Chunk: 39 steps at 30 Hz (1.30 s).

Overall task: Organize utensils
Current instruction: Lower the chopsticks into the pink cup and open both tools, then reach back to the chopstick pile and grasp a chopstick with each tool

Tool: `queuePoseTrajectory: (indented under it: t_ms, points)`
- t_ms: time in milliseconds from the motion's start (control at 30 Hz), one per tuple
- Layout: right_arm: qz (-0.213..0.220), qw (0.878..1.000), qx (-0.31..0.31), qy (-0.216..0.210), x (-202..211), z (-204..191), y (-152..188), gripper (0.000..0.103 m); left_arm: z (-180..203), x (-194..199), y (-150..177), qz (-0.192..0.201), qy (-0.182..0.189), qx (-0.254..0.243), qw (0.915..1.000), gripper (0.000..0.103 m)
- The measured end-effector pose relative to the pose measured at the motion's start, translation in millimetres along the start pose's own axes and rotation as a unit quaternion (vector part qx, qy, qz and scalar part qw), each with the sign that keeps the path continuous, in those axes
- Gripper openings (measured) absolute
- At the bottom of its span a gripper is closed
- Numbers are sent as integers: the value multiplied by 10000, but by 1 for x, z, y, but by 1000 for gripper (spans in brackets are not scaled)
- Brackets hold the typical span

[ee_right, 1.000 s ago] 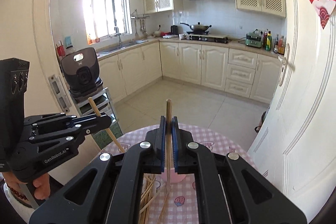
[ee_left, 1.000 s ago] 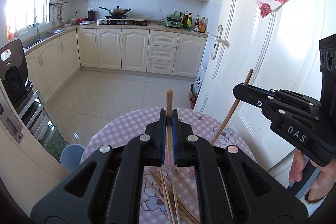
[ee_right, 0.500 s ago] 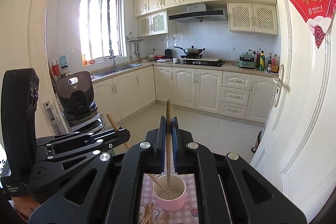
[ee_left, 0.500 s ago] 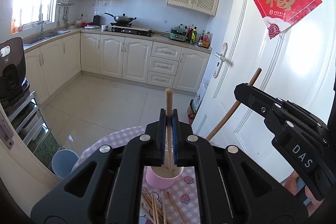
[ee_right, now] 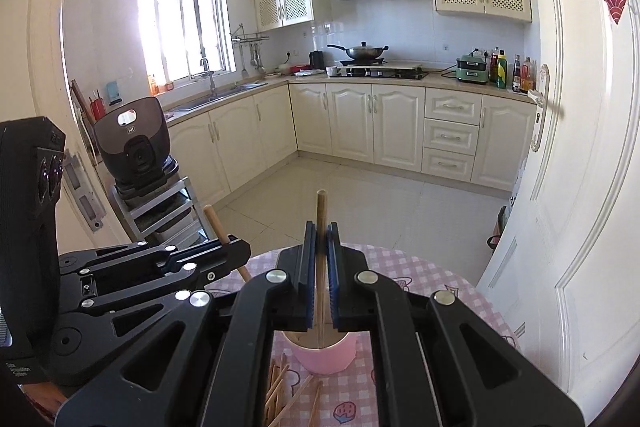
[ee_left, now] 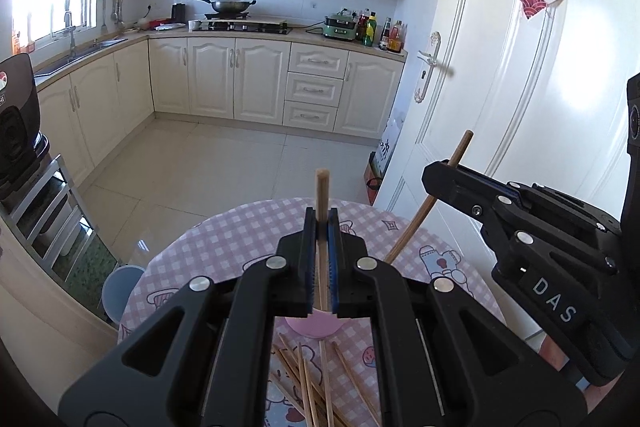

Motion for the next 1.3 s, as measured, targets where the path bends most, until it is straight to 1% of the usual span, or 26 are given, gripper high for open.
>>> queuePoseTrajectory:
  t_ms: [167, 233, 300, 533, 600, 633, 667, 700, 733, 867, 900, 967, 1067, 1133, 1200, 1300]
  points:
    - [-162, 9999, -42, 12, -10, 1, 12, 4, 0, -5, 6, -63, -24, -30, 10000, 6]
    - [-120, 9999, -54, 32, -10, 2, 13, 4, 1, -4, 7, 21, -166, -102, 9998, 6]
    - [-142, 9999, -88, -6, -9, 3, 14, 4, 3, -5, 7, -22, -175, -172, 9997, 6]
    - [-174, 9998, -85, -43, -6, 0, 16, 5, 1, -4, 9, -79, -265, -117, 9995, 7]
    - [-172, 9998, -74, -31, -5, 0, 16, 7, -2, -3, 9, -93, -303, -100, 9994, 12]
    - [-169, 9998, -91, -29, -3, 0, 17, 10, -3, -1, 10, -94, -320, -102, 9994, 23]
    - [-172, 9998, -100, -13, -3, 1, 18, 14, -3, 1, 10, -67, -344, -122, 9993, 47]
    - [-178, 9998, -97, 6, -2, 0, 19, 15, -4, 4, 11, -2, -399, -155, 9991, 57]
    - [-170, 9998, -94, 36, 0, 1, 19, 19, -5, 9, 11, 148, -557, -204, 9981, 60]
    - [-110, 9999, -78, 36, 7, 0, 22, 33, -8, 17, 14, 151, -528, -205, 9983, 60]
    - [-88, 9999, -90, 27, 10, 0, 22, 34, -9, 20, 15, 182, -559, -203, 9981, 61]
    - [-64, 9999, -109, 5, 14, -1, 23, 39, -9, 25, 16, 231, -626, -239, 9975, 66]
    - [2, 10000, -69, 40, 22, -3, 26, 43, -13, 33, 22, 288, -684, -253, 9969, 71]
    - [15, 10000, -50, 80, 25, -4, 29, 44, -16, 36, 25, 273, -692, -228, 9970, 71]
    - [-7, 9999, -60, 106, 26, -4, 34, 46, -19, 38, 30, 228, -714, -219, 9969, 71]
    - [-150, 9998, -99, 78, 24, -3, 46, 46, -23, 37, 40, 86, -717, -203, 9972, 71]
Point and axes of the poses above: each gripper's, at about its wrist camera, not at the fingertips, and x roughly against the way its jaws point, z to its right, y to its underside, the point moved 5 cm from there along -x, roughly the way its jaws point, and after that the axes turned 1 degree about x, right-handed, at the moved point
